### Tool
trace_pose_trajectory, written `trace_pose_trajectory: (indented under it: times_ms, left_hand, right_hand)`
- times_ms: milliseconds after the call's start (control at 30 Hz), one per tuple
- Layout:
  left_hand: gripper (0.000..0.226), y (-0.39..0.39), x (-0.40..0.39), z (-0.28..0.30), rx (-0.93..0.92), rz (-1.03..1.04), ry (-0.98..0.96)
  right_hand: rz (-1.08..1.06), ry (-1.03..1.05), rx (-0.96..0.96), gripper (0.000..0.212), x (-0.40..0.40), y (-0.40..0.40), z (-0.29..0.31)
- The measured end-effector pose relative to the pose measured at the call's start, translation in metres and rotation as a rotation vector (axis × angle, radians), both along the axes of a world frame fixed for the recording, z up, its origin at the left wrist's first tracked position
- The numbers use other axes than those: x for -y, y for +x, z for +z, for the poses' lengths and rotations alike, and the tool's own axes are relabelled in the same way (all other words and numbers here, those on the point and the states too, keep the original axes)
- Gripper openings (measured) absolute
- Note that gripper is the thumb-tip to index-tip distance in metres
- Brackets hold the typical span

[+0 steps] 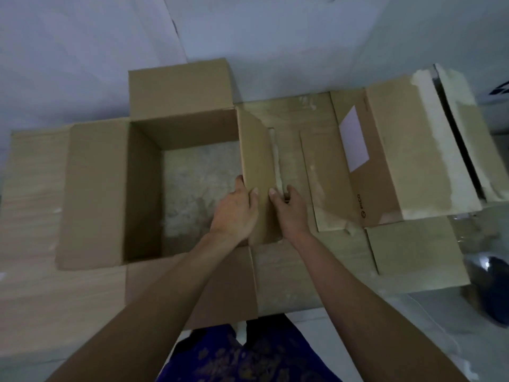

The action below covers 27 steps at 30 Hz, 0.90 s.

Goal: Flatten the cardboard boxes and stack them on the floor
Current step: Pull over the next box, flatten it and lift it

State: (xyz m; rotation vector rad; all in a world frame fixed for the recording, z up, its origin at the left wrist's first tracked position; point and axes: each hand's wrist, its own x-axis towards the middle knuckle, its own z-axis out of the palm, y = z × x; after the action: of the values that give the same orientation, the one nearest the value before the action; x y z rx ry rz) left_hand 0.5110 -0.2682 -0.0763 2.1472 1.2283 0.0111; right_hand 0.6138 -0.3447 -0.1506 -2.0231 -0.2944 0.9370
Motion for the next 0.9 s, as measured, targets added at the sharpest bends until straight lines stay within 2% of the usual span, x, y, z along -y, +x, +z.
trace_pose_trajectory:
  times_ms: [33,67,200,267,400,533,667,767,900]
  left_hand:
    - [0.039,-0.002,-0.001,0.002,0.003,0.016,0.008]
    - [0.036,-0.005,-0.002,0.005,0.002,0.038,0.027]
    - [0.029,-0.025,-0.014,0.024,0.057,0.133,0.100]
    - [0.030,-0.041,-0.026,0.040,0.089,0.182,0.149]
    - [0.025,-0.083,-0.047,0.077,0.219,0.276,0.229]
    - [0.026,-0.129,-0.056,0.111,0.304,0.351,0.263]
    - [0.034,-0.176,-0.064,0.140,0.395,0.382,0.284]
    - [0.041,-0.208,-0.074,0.168,0.438,0.395,0.268]
    - [0.039,-0.236,-0.080,0.203,0.546,0.420,0.277]
  right_hand:
    - [0.020,0.024,0.048,0.046,-0.002,-0.006,0.005]
    - [0.026,0.050,0.077,0.039,-0.004,-0.013,0.007]
    - [0.001,0.224,0.082,0.026,-0.004,-0.039,0.029]
    - [-0.052,0.354,0.008,0.032,-0.006,-0.049,0.048]
    - [-0.100,0.536,-0.107,0.028,-0.019,-0.075,0.090]
    - [-0.020,0.595,-0.282,0.040,-0.030,-0.108,0.130]
    - [0.140,0.550,-0.384,0.078,-0.045,-0.147,0.167]
    - [0.178,0.601,-0.243,0.090,-0.059,-0.172,0.195]
    - [0.206,0.667,-0.001,0.096,-0.062,-0.208,0.253]
